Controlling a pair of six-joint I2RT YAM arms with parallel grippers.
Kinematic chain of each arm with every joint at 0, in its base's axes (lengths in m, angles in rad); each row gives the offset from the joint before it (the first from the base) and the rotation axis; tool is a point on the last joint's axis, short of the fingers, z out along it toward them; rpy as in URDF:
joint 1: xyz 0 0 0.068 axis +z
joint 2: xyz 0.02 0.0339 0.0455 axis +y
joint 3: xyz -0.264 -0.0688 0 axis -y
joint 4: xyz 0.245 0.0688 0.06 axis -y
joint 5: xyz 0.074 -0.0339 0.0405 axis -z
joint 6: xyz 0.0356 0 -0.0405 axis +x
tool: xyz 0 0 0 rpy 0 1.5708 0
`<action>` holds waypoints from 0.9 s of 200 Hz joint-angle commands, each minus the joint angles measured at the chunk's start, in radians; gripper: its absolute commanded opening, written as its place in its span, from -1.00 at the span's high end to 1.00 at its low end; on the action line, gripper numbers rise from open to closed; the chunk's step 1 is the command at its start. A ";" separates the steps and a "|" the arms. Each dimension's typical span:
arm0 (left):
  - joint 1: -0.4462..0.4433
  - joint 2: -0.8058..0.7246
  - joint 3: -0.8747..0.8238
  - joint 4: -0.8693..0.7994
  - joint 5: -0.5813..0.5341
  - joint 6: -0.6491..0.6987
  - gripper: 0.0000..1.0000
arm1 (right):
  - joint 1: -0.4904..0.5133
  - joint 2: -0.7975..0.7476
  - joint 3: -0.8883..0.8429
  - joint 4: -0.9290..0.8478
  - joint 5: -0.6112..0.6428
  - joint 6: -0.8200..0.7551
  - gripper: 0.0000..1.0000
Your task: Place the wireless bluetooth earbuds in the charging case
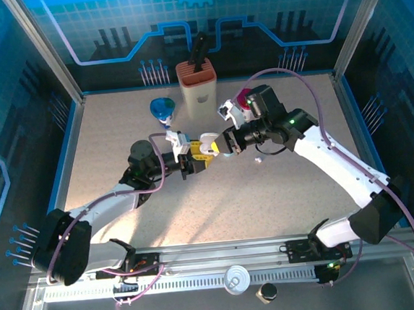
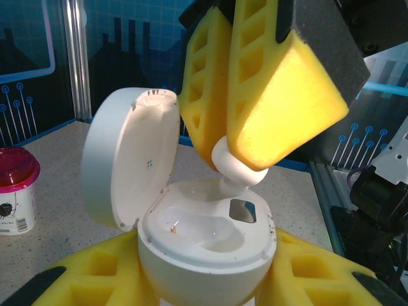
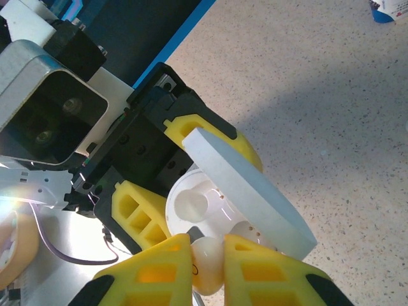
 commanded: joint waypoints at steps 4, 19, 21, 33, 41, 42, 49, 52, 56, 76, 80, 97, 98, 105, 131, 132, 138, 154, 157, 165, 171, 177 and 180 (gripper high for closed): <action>-0.009 0.003 0.032 0.056 0.006 -0.019 0.40 | 0.008 -0.006 -0.019 0.011 0.029 -0.007 0.74; -0.008 0.001 0.030 0.056 0.014 -0.011 0.40 | 0.007 -0.002 -0.022 0.009 0.056 -0.007 0.74; -0.009 0.001 0.028 0.056 0.015 -0.011 0.40 | 0.008 -0.002 -0.022 0.008 0.057 -0.008 0.74; -0.008 -0.002 0.024 0.056 0.016 -0.007 0.40 | 0.008 0.002 -0.023 0.004 0.064 -0.010 0.74; -0.008 -0.003 0.022 0.058 0.014 -0.007 0.40 | 0.009 0.003 -0.024 0.003 0.067 -0.010 0.73; -0.008 -0.003 0.022 0.058 0.014 -0.007 0.40 | 0.009 0.003 -0.025 0.002 0.067 -0.010 0.73; -0.009 -0.005 0.020 0.059 0.013 -0.005 0.40 | 0.009 0.006 -0.026 -0.001 0.071 -0.009 0.71; -0.008 -0.005 0.020 0.060 0.012 -0.006 0.40 | 0.009 0.008 -0.027 -0.002 0.072 -0.009 0.70; -0.008 -0.005 0.020 0.060 0.012 -0.006 0.40 | 0.009 0.008 -0.028 -0.004 0.074 -0.009 0.69; -0.009 -0.005 0.021 0.060 0.011 -0.005 0.40 | 0.009 0.009 -0.030 -0.006 0.080 -0.004 0.57; -0.009 -0.005 0.021 0.060 0.011 -0.005 0.40 | 0.009 0.007 -0.030 -0.005 0.081 -0.002 0.54; -0.009 -0.005 0.020 0.061 0.008 -0.004 0.40 | 0.009 -0.002 -0.025 0.001 0.088 0.004 0.39; -0.009 -0.005 0.020 0.061 0.007 -0.004 0.40 | 0.009 -0.003 -0.025 0.002 0.089 0.005 0.38; -0.008 -0.005 0.019 0.061 0.007 -0.004 0.40 | 0.009 -0.010 -0.024 0.004 0.093 0.007 0.31; -0.009 -0.002 0.016 0.065 0.005 -0.005 0.40 | 0.002 -0.037 -0.027 0.026 0.092 0.018 0.17; -0.009 -0.002 0.016 0.066 0.005 -0.006 0.39 | 0.001 -0.038 -0.028 0.027 0.091 0.019 0.16; -0.009 -0.002 0.014 0.066 0.004 -0.006 0.39 | -0.002 -0.046 -0.032 0.035 0.085 0.024 0.15; -0.009 -0.002 0.010 0.072 -0.002 -0.006 0.39 | -0.016 -0.072 -0.049 0.059 0.048 0.028 0.08; -0.009 -0.001 0.008 0.074 -0.004 -0.006 0.39 | -0.020 -0.079 -0.055 0.066 0.040 0.028 0.06; -0.007 -0.002 0.003 0.077 -0.012 -0.004 0.38 | -0.030 -0.100 -0.074 0.087 0.023 0.027 0.02; -0.007 -0.004 -0.001 0.079 -0.018 -0.003 0.38 | -0.041 -0.117 -0.091 0.104 0.016 0.030 0.00; -0.007 -0.008 -0.006 0.081 -0.025 -0.002 0.38 | -0.053 -0.136 -0.112 0.119 0.015 0.034 -0.02; -0.007 -0.009 -0.008 0.082 -0.029 -0.002 0.38 | -0.061 -0.148 -0.123 0.128 0.015 0.035 -0.02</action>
